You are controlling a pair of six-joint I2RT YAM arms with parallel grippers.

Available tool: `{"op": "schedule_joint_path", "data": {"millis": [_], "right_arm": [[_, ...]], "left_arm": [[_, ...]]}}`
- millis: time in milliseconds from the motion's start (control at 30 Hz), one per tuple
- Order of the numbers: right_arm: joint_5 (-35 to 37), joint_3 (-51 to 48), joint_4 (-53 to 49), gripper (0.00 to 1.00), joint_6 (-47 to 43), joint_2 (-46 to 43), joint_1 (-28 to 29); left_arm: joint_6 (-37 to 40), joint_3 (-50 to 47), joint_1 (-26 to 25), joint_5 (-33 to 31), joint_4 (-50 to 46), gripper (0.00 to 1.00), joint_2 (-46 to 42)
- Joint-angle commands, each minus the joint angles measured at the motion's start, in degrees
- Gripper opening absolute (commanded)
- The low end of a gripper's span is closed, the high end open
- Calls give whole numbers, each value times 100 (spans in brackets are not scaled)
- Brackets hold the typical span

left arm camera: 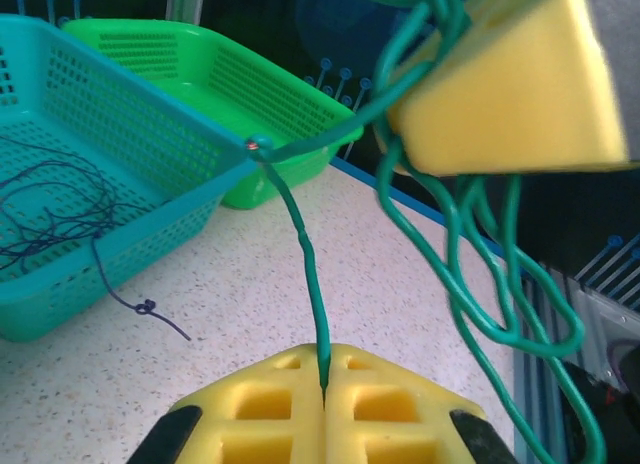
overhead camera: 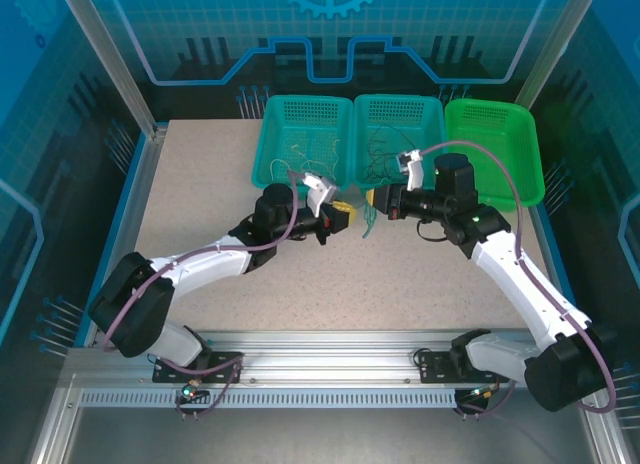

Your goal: Untangle the cables

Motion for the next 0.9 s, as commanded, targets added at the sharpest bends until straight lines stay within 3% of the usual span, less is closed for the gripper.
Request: {"op": "schedule_joint_path", "data": {"millis": [0, 100, 233, 300, 467, 567, 867], "right_arm": [[233, 95, -195, 18, -223, -87, 70], [1053, -17, -586, 17, -250, -74, -80], [1379, -240, -835, 12, -246, 26, -412], [1563, -368, -928, 5, -205, 86, -520], [1453, -549, -932, 0, -62, 283, -727], [955, -568, -732, 0, -46, 224, -727], [-23, -246, -292, 26, 138, -461, -425]], "left_arm": [[58, -207, -7, -864, 96, 0, -387], [57, -425, 85, -1611, -44, 0, -871], [14, -636, 289, -1852, -272, 0, -1443], [39, -697, 347, -1894, -388, 0, -1681], [106, -731, 380, -1807, -553, 0, -1858], [135, -713, 379, -1761, -660, 0, -1769], [235, -831, 315, -1748, -604, 0, -1203]]}}
